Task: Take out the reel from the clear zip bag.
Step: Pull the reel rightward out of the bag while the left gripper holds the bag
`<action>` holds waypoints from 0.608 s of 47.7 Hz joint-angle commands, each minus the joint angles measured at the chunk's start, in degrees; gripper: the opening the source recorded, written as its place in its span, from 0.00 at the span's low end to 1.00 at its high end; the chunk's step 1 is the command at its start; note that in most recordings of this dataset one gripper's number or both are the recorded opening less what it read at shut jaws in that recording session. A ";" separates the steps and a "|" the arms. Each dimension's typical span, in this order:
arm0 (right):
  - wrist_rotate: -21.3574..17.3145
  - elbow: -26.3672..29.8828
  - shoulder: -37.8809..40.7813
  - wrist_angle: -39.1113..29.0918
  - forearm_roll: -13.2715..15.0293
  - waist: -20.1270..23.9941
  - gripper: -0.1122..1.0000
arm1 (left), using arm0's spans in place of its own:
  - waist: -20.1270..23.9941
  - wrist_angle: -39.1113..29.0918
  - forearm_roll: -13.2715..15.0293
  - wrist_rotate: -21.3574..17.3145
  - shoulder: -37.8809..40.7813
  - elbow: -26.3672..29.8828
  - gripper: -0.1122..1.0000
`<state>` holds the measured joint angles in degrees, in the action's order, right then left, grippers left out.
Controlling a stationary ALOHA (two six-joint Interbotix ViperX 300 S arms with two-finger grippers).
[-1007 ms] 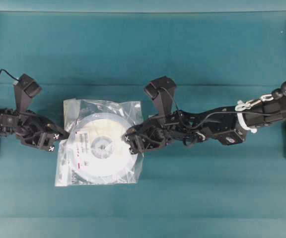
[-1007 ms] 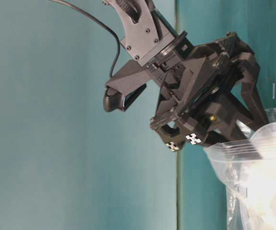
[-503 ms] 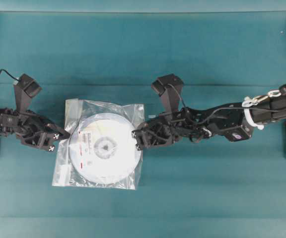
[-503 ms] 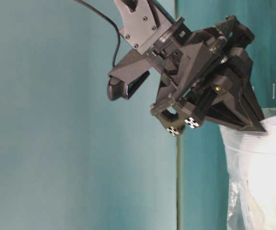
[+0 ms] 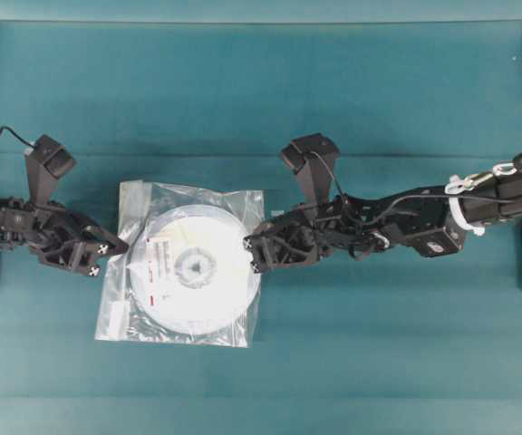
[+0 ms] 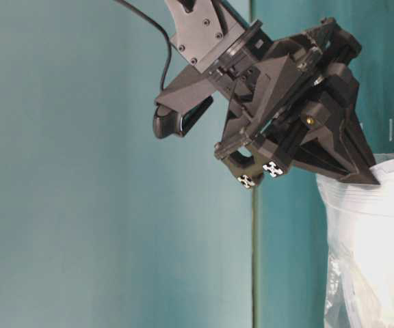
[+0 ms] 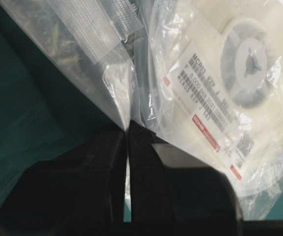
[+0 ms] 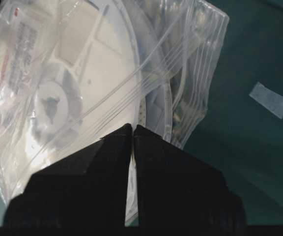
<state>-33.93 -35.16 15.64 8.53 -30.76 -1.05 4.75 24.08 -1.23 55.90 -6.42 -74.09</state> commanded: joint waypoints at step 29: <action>-1.41 -7.65 -6.24 1.14 -1.14 -1.41 0.13 | 1.76 0.18 0.00 0.62 0.35 0.70 0.10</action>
<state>-34.54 -42.19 10.81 8.96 -31.38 -2.37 5.54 24.17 -1.32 56.43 -6.33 -73.92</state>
